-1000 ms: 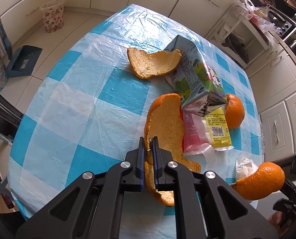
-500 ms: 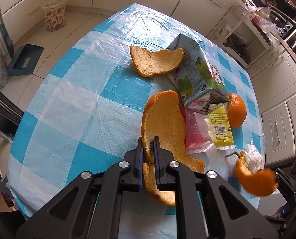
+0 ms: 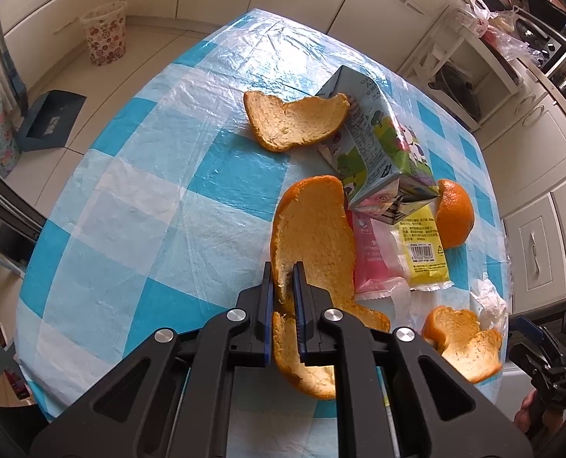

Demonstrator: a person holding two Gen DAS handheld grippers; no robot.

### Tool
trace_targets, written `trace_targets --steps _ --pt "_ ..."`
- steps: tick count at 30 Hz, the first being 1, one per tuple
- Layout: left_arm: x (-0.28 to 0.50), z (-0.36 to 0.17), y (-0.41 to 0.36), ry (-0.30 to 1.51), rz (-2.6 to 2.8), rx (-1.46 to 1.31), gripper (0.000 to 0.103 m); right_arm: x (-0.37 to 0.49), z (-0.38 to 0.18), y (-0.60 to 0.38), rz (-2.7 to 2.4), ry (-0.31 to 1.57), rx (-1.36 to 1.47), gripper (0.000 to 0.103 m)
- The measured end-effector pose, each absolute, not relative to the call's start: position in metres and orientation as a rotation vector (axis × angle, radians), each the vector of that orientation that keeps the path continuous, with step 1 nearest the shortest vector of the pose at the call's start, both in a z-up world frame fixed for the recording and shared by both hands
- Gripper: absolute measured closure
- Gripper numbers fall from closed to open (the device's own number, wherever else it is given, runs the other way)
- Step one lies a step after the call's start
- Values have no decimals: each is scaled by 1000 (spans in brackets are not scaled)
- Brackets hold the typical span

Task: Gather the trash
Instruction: 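Grasp the white tissue with the right gripper while the left lifts the peel, then carry tissue and peel over the yellow bucket and open both grippers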

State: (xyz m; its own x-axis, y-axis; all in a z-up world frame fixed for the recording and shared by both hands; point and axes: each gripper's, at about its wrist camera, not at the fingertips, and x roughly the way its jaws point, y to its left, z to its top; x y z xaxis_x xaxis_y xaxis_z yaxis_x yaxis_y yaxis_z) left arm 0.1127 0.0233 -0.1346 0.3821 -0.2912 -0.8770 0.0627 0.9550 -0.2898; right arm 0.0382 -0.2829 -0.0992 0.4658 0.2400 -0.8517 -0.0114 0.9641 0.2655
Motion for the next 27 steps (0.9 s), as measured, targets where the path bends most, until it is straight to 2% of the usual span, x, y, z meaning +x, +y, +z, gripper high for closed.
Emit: trace_targets --steps 8,10,12,13,15,16,27 --pt "108 -124 21 1114 -232 -196 99 53 -104 -275 104 1055 197 10" --pt "107 -118 22 1097 -230 -187 99 55 -108 -272 96 1069 166 17" --pt "105 -112 25 1087 -233 -192 99 57 -117 -268 94 1112 137 43" --pt "104 -109 27 1081 -237 -196 99 58 -122 -266 93 1131 124 47" --pt "101 -100 31 1060 -239 -194 99 55 -121 -265 99 1122 112 77" --pt "99 -96 34 1049 -238 -191 99 55 -120 -267 112 1127 139 85" --pt "75 -51 61 906 -257 -257 99 25 -80 -290 135 970 308 88"
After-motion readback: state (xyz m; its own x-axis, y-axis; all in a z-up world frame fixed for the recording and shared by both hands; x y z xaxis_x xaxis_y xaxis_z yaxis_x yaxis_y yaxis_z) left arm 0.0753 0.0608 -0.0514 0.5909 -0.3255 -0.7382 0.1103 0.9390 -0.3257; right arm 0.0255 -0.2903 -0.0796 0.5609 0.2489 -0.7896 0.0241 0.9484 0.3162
